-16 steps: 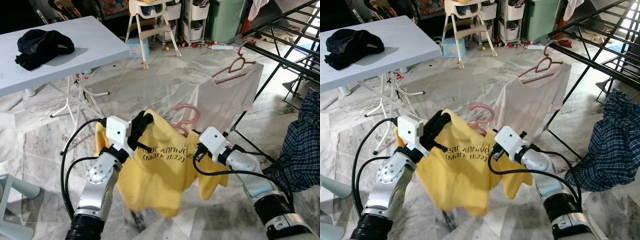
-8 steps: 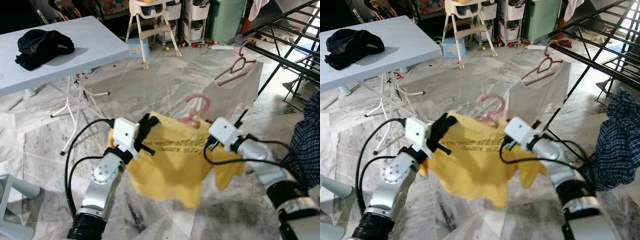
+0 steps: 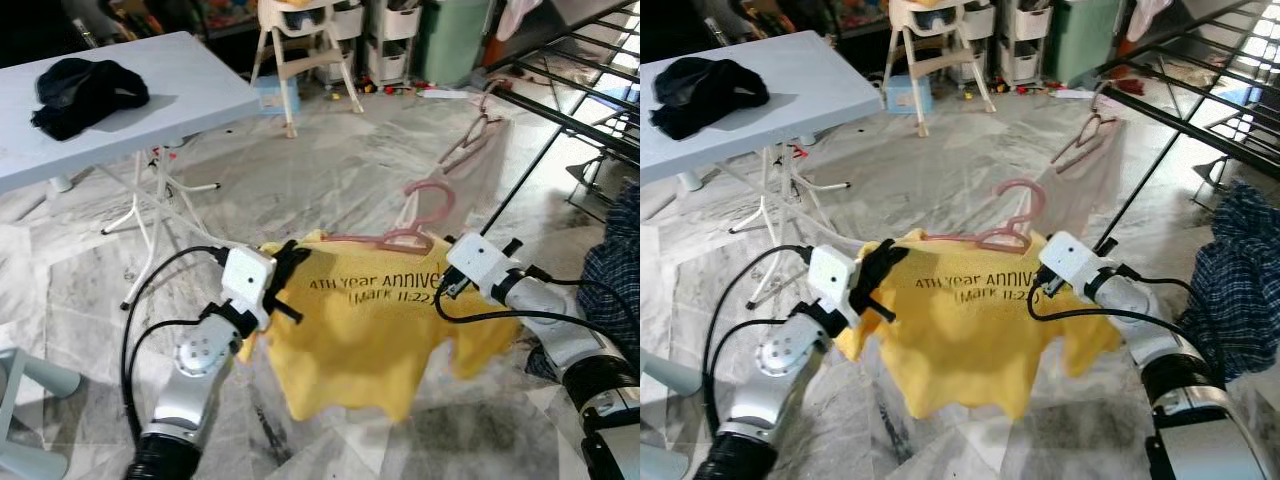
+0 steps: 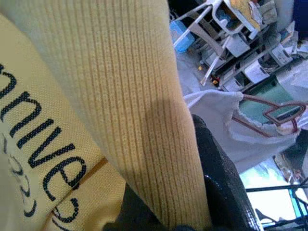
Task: Hang hanger
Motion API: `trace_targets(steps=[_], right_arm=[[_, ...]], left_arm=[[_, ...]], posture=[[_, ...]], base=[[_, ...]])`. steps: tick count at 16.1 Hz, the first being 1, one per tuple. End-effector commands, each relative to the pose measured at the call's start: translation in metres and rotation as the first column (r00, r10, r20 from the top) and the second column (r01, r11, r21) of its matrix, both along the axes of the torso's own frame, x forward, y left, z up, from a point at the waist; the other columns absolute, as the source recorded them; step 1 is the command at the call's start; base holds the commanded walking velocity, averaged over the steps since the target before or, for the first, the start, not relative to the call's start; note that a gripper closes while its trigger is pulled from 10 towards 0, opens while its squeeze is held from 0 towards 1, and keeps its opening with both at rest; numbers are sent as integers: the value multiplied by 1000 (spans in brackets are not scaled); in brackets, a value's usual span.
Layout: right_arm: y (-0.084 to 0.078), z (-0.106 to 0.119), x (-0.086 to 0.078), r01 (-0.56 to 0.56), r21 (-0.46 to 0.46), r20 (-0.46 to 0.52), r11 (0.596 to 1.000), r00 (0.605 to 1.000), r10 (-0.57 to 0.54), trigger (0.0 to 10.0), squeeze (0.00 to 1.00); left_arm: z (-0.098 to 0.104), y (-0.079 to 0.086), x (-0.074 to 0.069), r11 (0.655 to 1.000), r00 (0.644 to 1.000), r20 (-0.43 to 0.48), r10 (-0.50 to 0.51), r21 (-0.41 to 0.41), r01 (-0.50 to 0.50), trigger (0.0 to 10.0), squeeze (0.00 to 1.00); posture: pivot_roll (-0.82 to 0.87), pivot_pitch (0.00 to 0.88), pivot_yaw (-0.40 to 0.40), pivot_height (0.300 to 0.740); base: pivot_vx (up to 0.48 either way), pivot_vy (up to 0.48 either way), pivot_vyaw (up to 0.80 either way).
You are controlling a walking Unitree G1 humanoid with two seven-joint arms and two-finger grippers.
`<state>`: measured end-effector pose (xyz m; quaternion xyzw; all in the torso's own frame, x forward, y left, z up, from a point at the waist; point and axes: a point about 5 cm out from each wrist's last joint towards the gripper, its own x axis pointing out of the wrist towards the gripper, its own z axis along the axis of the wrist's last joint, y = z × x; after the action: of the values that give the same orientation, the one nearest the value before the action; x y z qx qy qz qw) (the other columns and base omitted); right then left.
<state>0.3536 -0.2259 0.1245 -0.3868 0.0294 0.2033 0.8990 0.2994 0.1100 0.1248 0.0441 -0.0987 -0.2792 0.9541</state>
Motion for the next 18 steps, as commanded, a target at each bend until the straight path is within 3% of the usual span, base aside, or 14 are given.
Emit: trace_targets(steps=[1,6,11,18], right_arm=[[-24,8,0,110,52,16,993,994,-111,0,0],[-17,8,1,74,59,23,996,997,-75,0,0],[-14,11,2,48,63,35,997,998,-50,0,0],[-3,36,1,-171,32,103,985,981,166,0,0]], left_arm=[[7,22,3,997,997,17,82,-18,-81,10000,1000],[6,19,0,1000,1000,-16,0,-19,0,10000,1000],[4,29,3,1000,999,-34,14,3,-14,10000,1000],[2,36,5,1000,997,-77,-13,5,14,10000,1000]], posture=[[-106,33,48,740],[-102,41,48,740],[-103,49,50,740],[-106,58,56,740]], base=[[0,0,0],[0,0,0],[0,0,0],[0,0,0]])
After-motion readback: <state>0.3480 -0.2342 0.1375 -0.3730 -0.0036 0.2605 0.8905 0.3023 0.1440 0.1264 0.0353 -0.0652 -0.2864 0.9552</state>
